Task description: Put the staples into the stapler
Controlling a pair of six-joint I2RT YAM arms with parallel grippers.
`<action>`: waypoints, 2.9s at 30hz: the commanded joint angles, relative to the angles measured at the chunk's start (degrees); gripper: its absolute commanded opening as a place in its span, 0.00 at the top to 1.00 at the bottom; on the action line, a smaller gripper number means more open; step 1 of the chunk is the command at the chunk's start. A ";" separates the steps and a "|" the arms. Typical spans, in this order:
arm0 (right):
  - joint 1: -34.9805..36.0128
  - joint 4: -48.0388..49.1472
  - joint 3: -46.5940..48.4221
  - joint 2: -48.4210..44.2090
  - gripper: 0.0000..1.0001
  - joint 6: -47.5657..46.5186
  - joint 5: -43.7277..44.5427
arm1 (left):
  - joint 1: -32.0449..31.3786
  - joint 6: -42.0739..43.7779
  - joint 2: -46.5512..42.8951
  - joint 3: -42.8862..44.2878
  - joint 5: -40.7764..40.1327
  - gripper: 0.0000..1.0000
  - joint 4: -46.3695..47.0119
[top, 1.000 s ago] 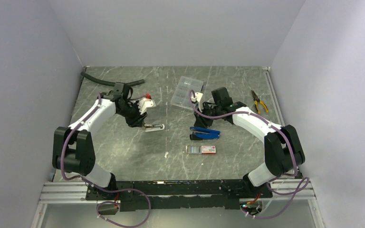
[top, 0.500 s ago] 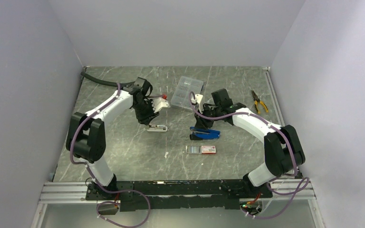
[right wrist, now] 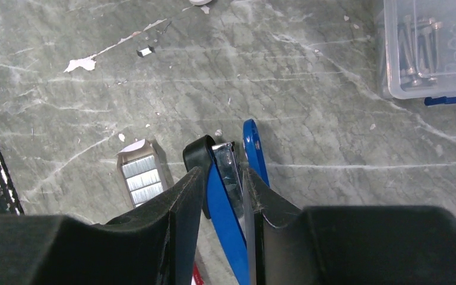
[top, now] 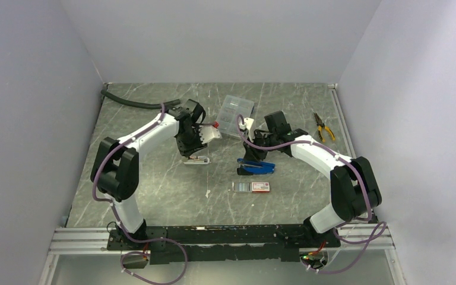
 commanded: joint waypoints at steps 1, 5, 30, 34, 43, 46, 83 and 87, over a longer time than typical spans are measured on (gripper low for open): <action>-0.43 1.23 -0.23 -2.15 0.66 -0.71 0.33 | -0.95 -2.92 -0.51 -1.51 0.61 0.76 0.98; -0.41 1.31 -0.12 -1.82 0.66 -0.61 0.20 | -0.95 -3.27 -2.37 -3.07 1.62 0.78 3.11; -0.48 18.81 1.26 6.12 0.65 20.69 -11.29 | 0.81 -1.43 -7.92 -9.11 12.03 0.97 11.64; 2.40 27.00 4.77 13.00 0.63 32.25 -11.96 | 1.15 -2.15 -9.16 -10.20 12.77 0.97 13.23; 9.03 28.56 11.99 22.75 0.62 36.98 -10.29 | 1.20 -2.74 -10.65 -12.77 11.61 0.97 15.91; 9.72 27.48 13.19 24.52 0.62 36.93 -9.02 | 1.16 -3.06 -10.97 -13.39 11.57 0.97 16.69; 14.99 17.99 14.28 28.95 0.77 26.01 8.40 | 11.95 -2.97 -20.22 -26.95 26.97 0.97 30.25; 15.36 17.94 13.98 29.11 0.78 25.37 9.52 | 13.25 -1.18 -21.59 -30.03 28.32 0.97 32.59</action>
